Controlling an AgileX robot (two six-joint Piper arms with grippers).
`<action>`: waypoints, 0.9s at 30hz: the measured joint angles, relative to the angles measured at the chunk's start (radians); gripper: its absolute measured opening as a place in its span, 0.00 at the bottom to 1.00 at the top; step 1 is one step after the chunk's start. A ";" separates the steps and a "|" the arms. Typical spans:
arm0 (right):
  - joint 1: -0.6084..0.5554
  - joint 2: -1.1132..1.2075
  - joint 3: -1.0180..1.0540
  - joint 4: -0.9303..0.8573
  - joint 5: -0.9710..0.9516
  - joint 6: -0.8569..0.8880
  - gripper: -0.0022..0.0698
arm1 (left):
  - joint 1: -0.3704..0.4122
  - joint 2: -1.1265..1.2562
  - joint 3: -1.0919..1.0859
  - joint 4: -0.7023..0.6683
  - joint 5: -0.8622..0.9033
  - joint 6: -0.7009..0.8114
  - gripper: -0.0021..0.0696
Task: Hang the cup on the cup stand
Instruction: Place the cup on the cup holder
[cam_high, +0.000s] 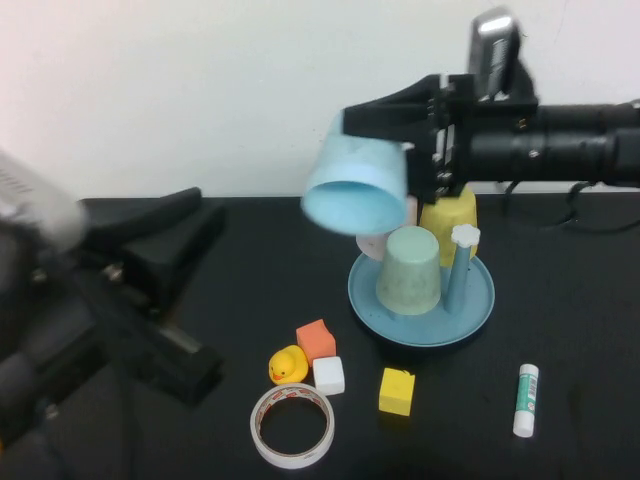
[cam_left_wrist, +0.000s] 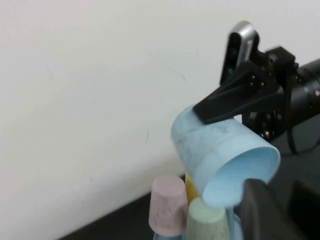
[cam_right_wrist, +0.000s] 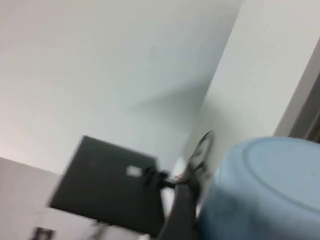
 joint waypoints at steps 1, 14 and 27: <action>-0.014 0.000 -0.004 -0.002 0.000 -0.041 0.86 | 0.000 -0.016 0.008 -0.003 0.000 0.004 0.13; -0.119 -0.027 -0.037 -0.437 0.018 -0.812 0.86 | 0.000 -0.133 0.211 -0.049 -0.001 0.022 0.03; -0.151 -0.027 -0.037 -0.469 -0.348 -0.841 0.86 | 0.000 -0.135 0.232 -0.056 -0.001 0.024 0.03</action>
